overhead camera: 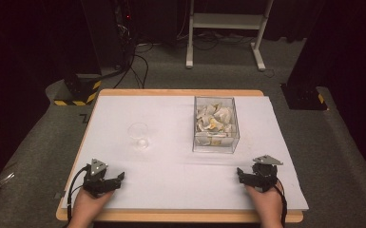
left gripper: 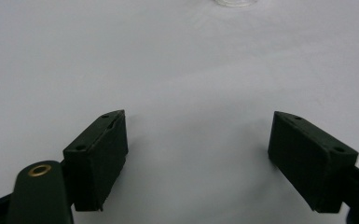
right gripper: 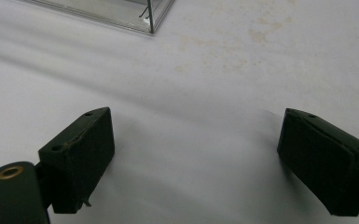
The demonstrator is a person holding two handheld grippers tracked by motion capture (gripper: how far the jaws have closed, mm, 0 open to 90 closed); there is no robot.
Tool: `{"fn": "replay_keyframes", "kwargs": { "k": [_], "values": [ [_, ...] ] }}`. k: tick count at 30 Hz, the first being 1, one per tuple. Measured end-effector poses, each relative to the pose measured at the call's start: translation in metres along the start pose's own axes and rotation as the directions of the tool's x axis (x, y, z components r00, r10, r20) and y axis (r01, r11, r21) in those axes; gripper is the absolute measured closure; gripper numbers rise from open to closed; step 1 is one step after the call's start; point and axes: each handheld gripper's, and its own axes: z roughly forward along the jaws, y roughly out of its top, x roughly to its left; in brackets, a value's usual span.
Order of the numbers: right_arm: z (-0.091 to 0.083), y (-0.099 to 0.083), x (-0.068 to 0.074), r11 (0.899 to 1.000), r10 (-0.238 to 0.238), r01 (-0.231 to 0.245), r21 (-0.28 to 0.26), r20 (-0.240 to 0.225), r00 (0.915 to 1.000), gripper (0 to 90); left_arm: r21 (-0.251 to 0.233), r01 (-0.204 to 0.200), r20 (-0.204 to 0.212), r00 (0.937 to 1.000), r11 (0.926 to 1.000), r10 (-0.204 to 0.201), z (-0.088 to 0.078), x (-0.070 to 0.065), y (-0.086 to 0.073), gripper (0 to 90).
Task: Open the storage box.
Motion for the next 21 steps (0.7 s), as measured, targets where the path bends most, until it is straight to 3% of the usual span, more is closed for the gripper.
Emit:
{"fn": "replay_keyframes", "kwargs": {
  "k": [21],
  "values": [
    [0.0000, 0.0000, -0.0004, 1.000, 0.003, -0.003, -0.002, -0.003, 1.0000, 10.9, 0.002, 0.002, 0.000, 1.0000, 1.0000, -0.002, -0.0002, -0.0004, 0.0000, 20.4]
  ]
}}
